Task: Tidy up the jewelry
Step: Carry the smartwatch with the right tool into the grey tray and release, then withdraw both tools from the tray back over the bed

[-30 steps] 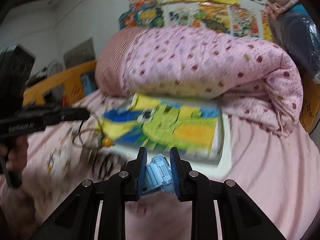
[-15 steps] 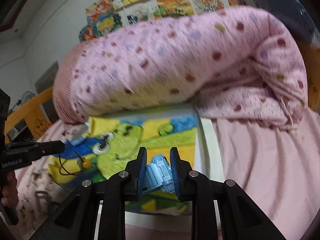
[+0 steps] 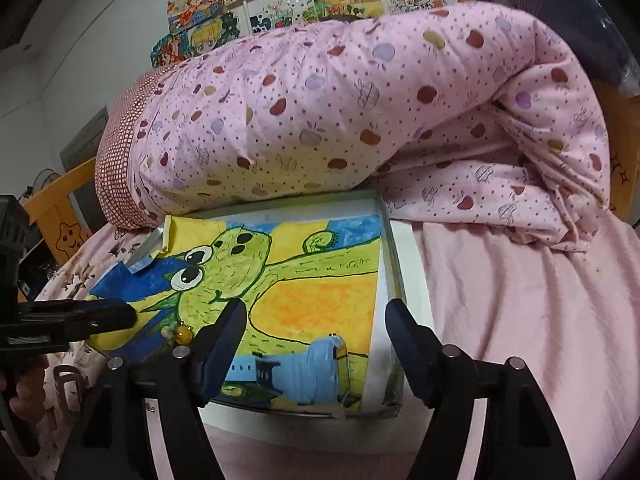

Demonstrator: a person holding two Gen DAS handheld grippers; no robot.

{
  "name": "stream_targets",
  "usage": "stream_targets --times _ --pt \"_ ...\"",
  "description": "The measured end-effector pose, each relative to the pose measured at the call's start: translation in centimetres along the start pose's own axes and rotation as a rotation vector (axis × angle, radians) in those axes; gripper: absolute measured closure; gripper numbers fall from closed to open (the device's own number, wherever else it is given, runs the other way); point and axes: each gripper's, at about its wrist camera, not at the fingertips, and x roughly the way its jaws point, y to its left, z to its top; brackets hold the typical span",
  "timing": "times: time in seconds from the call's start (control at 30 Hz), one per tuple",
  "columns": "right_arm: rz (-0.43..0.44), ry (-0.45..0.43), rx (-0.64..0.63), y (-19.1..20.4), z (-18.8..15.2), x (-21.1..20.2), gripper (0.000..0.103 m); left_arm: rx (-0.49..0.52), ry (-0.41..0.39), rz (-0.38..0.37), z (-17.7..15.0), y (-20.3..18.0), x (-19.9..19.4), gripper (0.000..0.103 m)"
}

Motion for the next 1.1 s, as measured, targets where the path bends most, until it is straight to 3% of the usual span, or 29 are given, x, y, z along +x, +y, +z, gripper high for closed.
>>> stream_targets --times 0.03,0.07,0.2,0.27,0.33,0.43,0.53,0.77,1.1 --pt "-0.001 -0.010 0.001 0.1 0.1 -0.5 0.027 -0.013 -0.008 0.003 0.0 0.1 -0.4 0.057" --pt "-0.006 -0.023 0.001 0.2 0.3 -1.0 0.022 -0.032 -0.031 0.001 -0.1 0.3 -1.0 0.052" --pt "-0.019 -0.120 0.024 0.6 1.2 -4.1 0.000 -0.056 -0.076 -0.002 0.1 0.4 -3.1 0.048" --pt "-0.014 -0.171 0.038 0.9 1.8 -5.9 0.000 -0.061 -0.114 0.004 0.0 0.1 -4.6 0.043" --pt "-0.019 -0.211 0.036 1.6 2.2 -7.7 0.000 -0.053 -0.168 0.006 -0.3 -0.5 -6.4 0.025" --pt "-0.033 -0.264 0.019 2.8 2.4 -10.3 0.000 -0.037 -0.258 0.025 -0.8 -1.2 -9.0 0.007" --pt "-0.051 -0.315 0.012 4.2 2.2 -12.7 0.000 -0.015 -0.327 0.050 -1.6 -2.0 -11.3 0.004" --pt "-0.063 -0.416 -0.039 7.7 0.6 -17.4 0.000 0.034 -0.405 0.081 -4.1 -2.8 -16.1 0.002" --pt "-0.087 -0.351 -0.011 8.8 -3.3 -21.7 0.000 0.044 -0.394 0.072 -10.3 -1.1 -20.2 0.002"
